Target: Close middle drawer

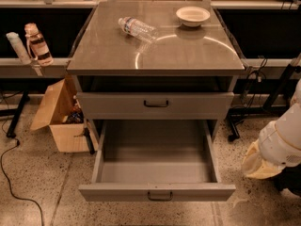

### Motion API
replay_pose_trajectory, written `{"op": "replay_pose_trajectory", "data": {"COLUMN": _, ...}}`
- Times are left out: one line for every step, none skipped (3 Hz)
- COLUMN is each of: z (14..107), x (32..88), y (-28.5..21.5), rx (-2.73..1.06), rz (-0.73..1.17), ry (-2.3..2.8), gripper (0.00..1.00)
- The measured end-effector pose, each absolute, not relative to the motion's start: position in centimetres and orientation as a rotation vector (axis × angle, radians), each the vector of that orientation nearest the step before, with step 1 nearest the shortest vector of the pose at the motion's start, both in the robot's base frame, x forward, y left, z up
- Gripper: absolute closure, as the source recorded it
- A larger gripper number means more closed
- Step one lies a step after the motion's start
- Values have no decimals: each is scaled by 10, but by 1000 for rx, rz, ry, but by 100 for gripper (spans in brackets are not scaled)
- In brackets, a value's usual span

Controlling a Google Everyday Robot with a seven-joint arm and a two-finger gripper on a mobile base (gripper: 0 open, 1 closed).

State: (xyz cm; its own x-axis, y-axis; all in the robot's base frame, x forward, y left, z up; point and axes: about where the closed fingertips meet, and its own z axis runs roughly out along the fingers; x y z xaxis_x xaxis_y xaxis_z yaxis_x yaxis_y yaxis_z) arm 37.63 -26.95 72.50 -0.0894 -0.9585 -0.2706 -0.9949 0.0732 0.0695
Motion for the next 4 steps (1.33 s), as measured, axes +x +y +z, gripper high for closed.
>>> {"op": "replay_pose_trajectory", "data": {"z": 704, "x": 369, "y": -270, "rx": -2062, "rz": 410, "ry": 2101, "gripper": 100}}
{"op": "replay_pose_trajectory", "data": {"z": 682, "x": 362, "y": -270, "rx": -2101, "rz": 437, "ry": 2050, "gripper": 100}}
{"op": "replay_pose_trajectory", "data": {"z": 662, "x": 357, "y": -267, "rx": -2110, "rz": 429, "ry": 2041, "gripper": 100}}
{"op": "replay_pose_trajectory", "data": {"z": 646, "x": 355, "y": -262, "rx": -2084, "rz": 373, "ry": 2073, "gripper": 100}}
